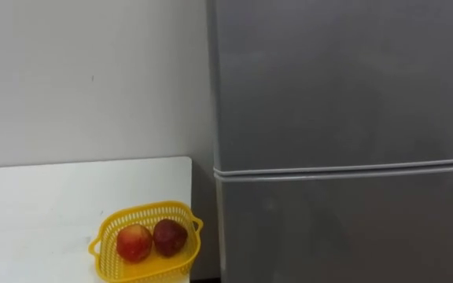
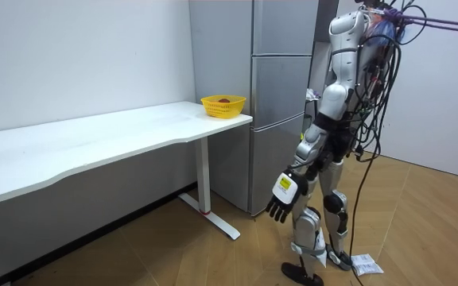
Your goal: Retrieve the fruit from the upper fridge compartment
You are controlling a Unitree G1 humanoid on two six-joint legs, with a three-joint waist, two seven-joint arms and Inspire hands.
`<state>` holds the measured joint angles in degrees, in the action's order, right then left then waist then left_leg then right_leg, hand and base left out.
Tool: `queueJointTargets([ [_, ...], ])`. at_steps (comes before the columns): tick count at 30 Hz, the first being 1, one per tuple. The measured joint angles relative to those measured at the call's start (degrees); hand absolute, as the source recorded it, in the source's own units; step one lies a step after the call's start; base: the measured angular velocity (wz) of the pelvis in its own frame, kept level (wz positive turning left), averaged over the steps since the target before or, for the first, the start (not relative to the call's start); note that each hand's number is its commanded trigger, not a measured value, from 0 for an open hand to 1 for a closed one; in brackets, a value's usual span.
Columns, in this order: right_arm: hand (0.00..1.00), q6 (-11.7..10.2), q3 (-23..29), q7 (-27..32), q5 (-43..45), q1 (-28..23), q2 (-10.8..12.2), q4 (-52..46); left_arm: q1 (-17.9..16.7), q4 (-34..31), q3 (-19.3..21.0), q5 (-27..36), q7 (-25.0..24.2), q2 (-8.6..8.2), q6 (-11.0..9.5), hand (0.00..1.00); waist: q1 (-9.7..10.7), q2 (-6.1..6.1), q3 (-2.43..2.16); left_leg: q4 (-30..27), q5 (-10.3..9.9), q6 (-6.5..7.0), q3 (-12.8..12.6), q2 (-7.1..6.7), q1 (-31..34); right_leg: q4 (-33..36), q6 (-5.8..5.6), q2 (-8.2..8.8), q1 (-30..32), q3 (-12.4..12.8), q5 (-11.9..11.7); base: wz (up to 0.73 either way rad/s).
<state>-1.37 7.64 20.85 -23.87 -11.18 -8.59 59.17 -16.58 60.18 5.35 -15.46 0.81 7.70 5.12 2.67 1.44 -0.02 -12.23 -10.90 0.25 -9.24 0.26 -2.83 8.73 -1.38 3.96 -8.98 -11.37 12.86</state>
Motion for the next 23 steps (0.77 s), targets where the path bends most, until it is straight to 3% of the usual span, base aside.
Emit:
queueJointTargets([
  [8, 0.0, 1.47, -0.31, -3.97, 2.19, 0.64, 0.2, 7.03, 0.04, 0.18, 0.14, -0.55, -2.25, -0.03, 2.02, 0.0, -0.01, -0.23, 0.17, -0.34, -0.05, -0.05, 1.11, -0.1, 0.4, -0.16, 0.03, 0.02, 0.01, -0.89, 0.14, 0.04],
  [18, 0.0, 2.75, -0.86, -9.52, 4.01, 0.83, 0.31, 8.51, 0.21, 0.19, -0.01, -0.44, -4.12, -0.03, 2.24, 0.0, 0.02, 0.07, 0.15, -0.55, -0.06, -0.07, 1.22, -0.08, 0.26, -0.06, 0.08, 0.05, -0.2, -1.33, 0.18, 0.0],
  [23, 0.0, 3.67, -2.69, -12.27, 4.17, 1.03, 0.41, 9.62, 0.09, 0.5, -0.49, -0.44, -4.27, 0.02, 3.27, 0.0, 0.0, 0.26, 0.17, -0.59, -0.07, -0.06, 1.29, -0.08, 0.31, -0.03, 0.08, 0.04, -0.23, -1.32, 0.19, 0.0],
])
